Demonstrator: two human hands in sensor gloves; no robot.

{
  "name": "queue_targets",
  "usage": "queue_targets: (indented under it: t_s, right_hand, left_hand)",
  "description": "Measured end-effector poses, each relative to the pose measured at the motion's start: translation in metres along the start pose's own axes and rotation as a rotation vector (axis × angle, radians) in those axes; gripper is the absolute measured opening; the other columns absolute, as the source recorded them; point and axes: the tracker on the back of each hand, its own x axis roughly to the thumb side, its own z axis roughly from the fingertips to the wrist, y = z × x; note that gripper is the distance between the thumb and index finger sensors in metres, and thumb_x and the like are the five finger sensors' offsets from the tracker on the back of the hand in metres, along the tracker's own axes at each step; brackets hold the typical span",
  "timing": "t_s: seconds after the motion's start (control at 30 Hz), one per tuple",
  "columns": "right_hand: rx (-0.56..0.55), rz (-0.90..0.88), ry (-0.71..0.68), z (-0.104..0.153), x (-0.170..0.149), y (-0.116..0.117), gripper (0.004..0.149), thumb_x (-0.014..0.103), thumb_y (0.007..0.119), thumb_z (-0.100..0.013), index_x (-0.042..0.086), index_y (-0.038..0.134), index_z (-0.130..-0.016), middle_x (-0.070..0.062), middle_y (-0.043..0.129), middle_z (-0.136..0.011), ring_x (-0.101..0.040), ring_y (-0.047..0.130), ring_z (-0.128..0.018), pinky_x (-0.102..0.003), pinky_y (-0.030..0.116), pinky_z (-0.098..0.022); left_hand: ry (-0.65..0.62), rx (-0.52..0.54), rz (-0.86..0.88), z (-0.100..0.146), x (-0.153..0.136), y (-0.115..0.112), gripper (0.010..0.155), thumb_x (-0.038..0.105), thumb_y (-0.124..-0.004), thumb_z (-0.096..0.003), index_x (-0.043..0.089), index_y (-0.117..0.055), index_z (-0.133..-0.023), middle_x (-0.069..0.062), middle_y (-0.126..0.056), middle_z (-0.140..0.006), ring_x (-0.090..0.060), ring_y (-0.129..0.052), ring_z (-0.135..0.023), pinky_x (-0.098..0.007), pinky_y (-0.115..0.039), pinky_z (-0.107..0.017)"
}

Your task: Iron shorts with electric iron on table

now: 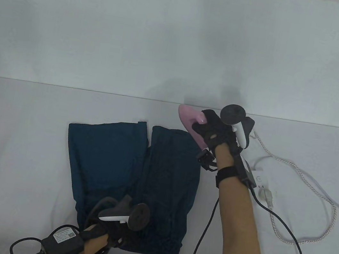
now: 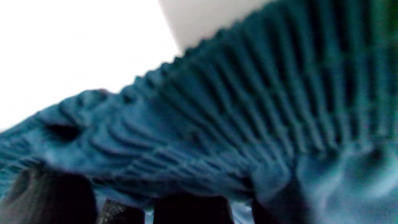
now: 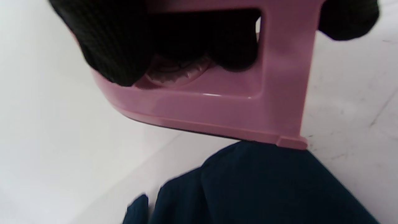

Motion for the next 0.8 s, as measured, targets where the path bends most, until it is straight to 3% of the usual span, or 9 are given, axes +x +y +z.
queue_targets:
  t_s: [0.17,0.53,0.8]
  right_hand:
    - [0.065,0.163,-0.085,-0.004,0.033,0.039,0.054,0.045,0.096,-0.041,0.042,0.071,-0.089,0.012,0.09,-0.067,-0.016,0.093,-0.063,-0.057,0.081,-0.04]
    - [0.219,0.28,-0.161,-0.015,0.072,0.111,0.057,0.045,0.097,-0.04,0.042,0.071,-0.09,0.012,0.091,-0.067,-0.015,0.095,-0.061,-0.053,0.082,-0.035]
    - [0.239,0.394,-0.136,-0.019,0.072,0.123,0.058,0.045,0.098,-0.038,0.044,0.073,-0.09,0.012,0.093,-0.067,-0.014,0.096,-0.058,-0.049,0.082,-0.032]
  left_hand:
    - [0.0,-0.001,-0.001,0.0,0.0,0.0,0.073,0.062,-0.077,-0.0413,0.048,-0.047,-0.106,0.011,-0.043,-0.112,-0.018,-0.053,-0.098,-0.057,-0.052,-0.076]
    - [0.003,-0.002,0.002,0.0,0.0,-0.001,0.073,0.062,-0.077,-0.0413,0.049,-0.046,-0.106,0.011,-0.042,-0.112,-0.018,-0.053,-0.098,-0.057,-0.052,-0.076]
    - [0.003,-0.001,0.001,0.0,0.0,-0.001,0.073,0.062,-0.077,-0.0413,0.049,-0.046,-0.106,0.012,-0.042,-0.112,-0.018,-0.053,-0.098,-0.056,-0.052,-0.076]
